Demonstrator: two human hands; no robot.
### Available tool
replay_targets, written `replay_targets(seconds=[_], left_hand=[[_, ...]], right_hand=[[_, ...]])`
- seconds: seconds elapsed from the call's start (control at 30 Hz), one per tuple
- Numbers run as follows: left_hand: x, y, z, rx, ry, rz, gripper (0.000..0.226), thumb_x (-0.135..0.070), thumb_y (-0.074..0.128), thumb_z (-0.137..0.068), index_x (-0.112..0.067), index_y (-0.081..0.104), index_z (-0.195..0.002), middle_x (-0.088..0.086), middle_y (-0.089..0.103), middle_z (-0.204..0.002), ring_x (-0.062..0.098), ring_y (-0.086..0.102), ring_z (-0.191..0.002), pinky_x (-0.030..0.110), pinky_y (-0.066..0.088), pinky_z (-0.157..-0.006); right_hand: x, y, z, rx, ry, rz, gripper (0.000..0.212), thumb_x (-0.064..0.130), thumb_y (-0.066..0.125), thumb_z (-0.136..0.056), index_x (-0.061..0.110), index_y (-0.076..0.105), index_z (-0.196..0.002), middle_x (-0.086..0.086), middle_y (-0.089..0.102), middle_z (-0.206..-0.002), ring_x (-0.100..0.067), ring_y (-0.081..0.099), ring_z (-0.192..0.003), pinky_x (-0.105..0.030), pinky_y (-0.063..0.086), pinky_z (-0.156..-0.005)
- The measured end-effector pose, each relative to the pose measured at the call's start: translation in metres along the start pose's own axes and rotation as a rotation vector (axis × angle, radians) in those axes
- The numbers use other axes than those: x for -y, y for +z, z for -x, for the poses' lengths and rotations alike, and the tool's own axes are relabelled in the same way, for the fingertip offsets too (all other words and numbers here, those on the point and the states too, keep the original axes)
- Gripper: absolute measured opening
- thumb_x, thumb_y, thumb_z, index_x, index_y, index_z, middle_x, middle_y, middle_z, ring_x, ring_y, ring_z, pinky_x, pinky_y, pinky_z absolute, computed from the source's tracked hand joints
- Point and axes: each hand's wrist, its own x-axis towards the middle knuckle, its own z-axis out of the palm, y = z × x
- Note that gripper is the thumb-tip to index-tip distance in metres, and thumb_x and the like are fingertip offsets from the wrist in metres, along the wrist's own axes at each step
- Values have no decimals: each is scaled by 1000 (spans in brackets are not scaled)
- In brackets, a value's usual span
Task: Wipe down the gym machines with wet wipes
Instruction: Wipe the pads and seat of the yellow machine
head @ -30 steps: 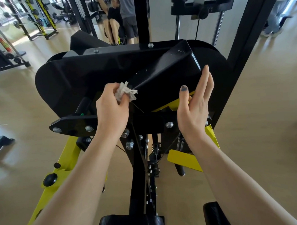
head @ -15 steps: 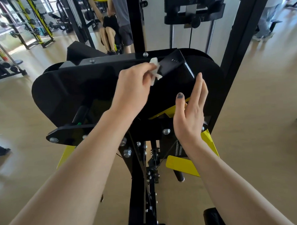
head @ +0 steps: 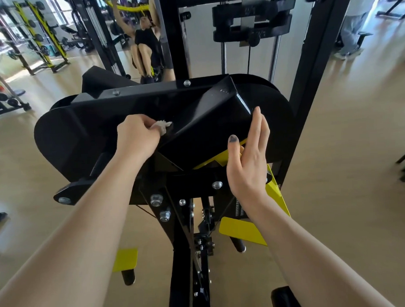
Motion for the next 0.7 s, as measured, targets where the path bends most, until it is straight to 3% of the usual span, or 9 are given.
replay_targets(seconds=[0.1, 0.23, 0.3, 0.4, 0.5, 0.57, 0.63, 0.7], left_hand=[[-22, 4, 17, -93, 225, -67, 17, -20, 62, -97, -17, 77, -105, -3, 70, -93, 13, 65, -87, 11, 42, -68], [-84, 20, 28, -59, 611, 22, 22, -15, 60, -97, -17, 75, -114, -12, 69, -99, 0, 61, -89, -1, 40, -75], [-108, 25, 24, -21, 703, 42, 26, -13, 58, -98, -18, 74, -116, -11, 72, -108, 0, 63, -94, -2, 38, -78], [-124, 32, 19, 95, 851, -48, 27, -14, 56, -98, -20, 74, -116, -7, 73, -113, 2, 64, -98, 2, 42, -81], [-129, 33, 16, 114, 952, -206, 27, -16, 53, -99, -19, 73, -116, -3, 73, -112, 11, 66, -100, 22, 51, -88], [-132, 31, 12, 118, 964, -291, 26, -19, 52, -98, -19, 72, -113, -2, 71, -108, 13, 64, -97, 26, 49, -83], [-140, 33, 8, 147, 934, -384, 25, -19, 52, -95, -18, 73, -108, 0, 70, -104, 14, 60, -89, 25, 43, -76], [-154, 41, 6, 180, 875, -508, 23, -18, 54, -93, -17, 74, -105, 4, 68, -102, 18, 58, -86, 28, 40, -72]], right_hand=[[3, -1, -1, 6, 3, -2, 67, 40, 38, -106, 28, 6, -164, 15, 10, -166, -29, 59, -122, -17, 49, -73], [10, -5, 0, -7, 42, -21, 64, 20, 43, -107, 19, 14, -164, 2, 17, -168, 28, 38, -116, -6, 45, -69], [11, -7, 2, -3, 47, -42, 65, 7, 45, -104, 16, 18, -163, 0, 21, -167, 36, 30, -114, -2, 43, -73], [10, -10, 1, 15, 49, -41, 69, 4, 48, -102, 17, 18, -163, 1, 20, -167, 37, 24, -117, -1, 42, -75], [9, -17, 1, 51, 52, -60, 72, 4, 48, -101, 19, 16, -164, 4, 18, -168, 36, 22, -121, 2, 39, -80], [7, -22, 2, 73, 71, -106, 73, 4, 48, -102, 22, 14, -164, 8, 15, -169, 32, 17, -130, 4, 34, -89], [5, -24, 1, 58, 156, -218, 76, 3, 49, -101, 26, 13, -164, 10, 16, -169, 21, 20, -141, 3, 35, -93], [3, -25, -4, 5, 317, -372, 80, 2, 49, -101, 32, 11, -164, 13, 18, -169, -2, 32, -148, -2, 42, -89]])
